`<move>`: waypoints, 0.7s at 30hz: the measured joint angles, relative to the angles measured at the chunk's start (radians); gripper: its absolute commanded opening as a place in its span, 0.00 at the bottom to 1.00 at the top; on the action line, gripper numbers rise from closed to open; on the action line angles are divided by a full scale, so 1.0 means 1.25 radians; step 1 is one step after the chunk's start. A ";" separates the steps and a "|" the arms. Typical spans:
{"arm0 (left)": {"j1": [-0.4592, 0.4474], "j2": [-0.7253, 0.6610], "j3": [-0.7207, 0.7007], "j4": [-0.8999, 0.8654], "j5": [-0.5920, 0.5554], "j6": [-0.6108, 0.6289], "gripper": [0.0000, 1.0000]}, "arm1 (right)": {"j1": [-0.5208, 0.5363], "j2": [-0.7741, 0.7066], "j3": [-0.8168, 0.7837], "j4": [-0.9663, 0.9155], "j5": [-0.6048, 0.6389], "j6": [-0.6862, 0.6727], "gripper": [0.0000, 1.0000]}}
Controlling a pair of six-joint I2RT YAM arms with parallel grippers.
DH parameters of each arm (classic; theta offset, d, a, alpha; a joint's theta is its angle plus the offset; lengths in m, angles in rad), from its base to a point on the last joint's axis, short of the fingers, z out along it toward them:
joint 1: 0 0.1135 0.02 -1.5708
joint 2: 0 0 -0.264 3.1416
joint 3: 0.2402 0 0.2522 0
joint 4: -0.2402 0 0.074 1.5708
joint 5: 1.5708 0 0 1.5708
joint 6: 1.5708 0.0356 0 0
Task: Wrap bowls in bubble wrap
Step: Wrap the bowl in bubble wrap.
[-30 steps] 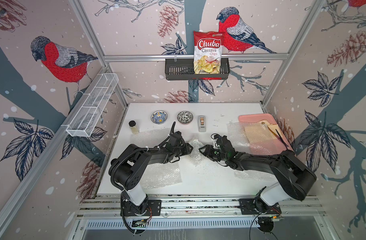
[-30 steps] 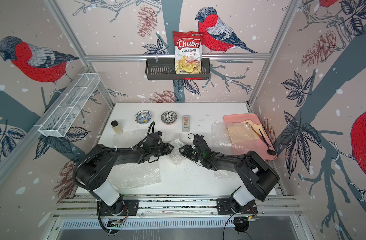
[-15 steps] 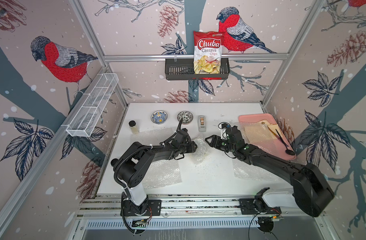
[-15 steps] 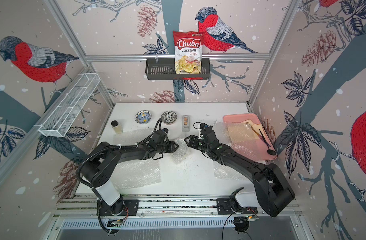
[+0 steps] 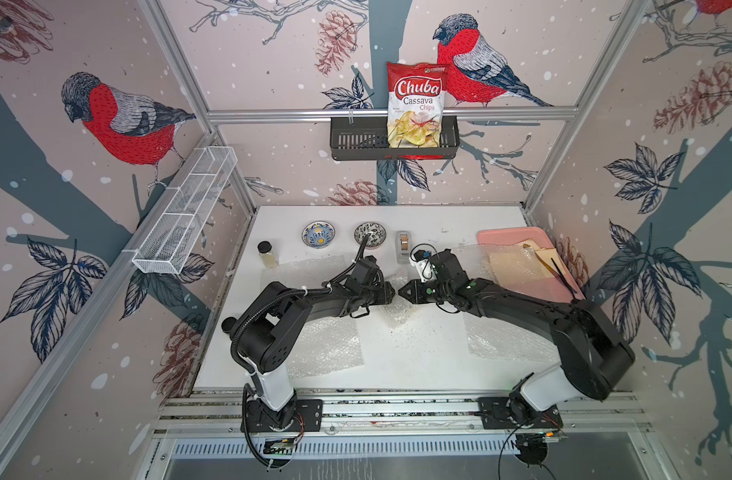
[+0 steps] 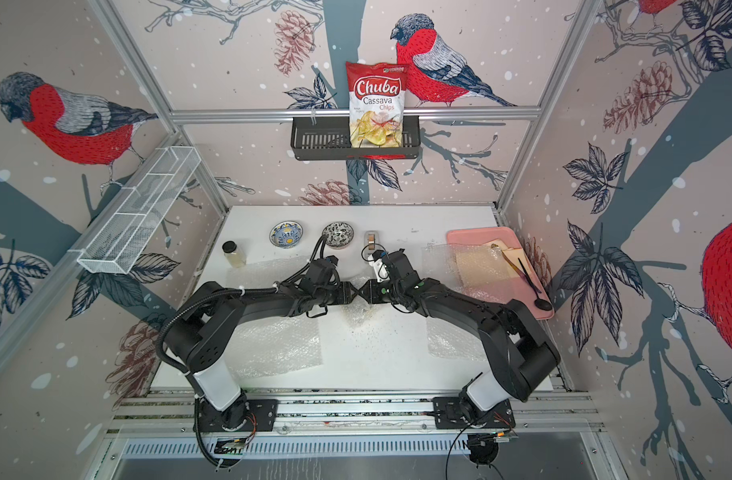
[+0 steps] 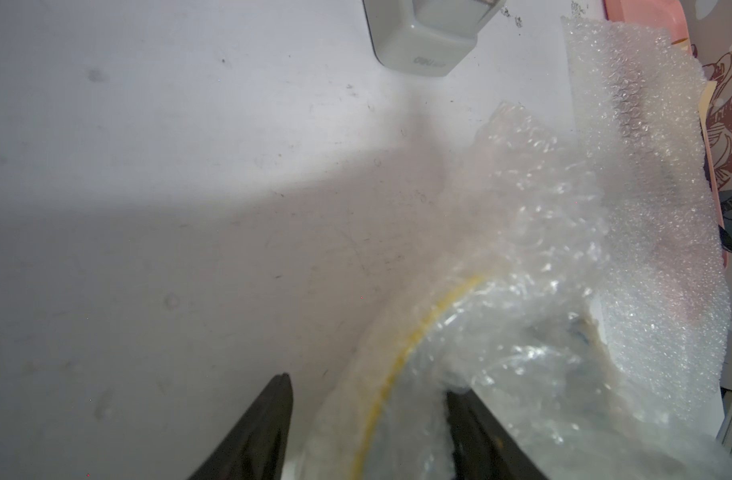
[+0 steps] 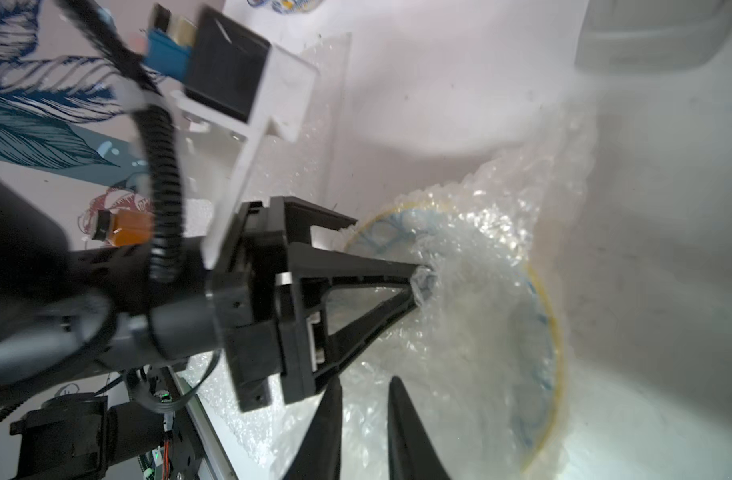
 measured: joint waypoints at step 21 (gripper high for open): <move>0.021 -0.214 -0.107 -0.029 -0.011 -0.019 0.80 | 0.020 0.206 0.119 0.016 0.043 0.016 0.20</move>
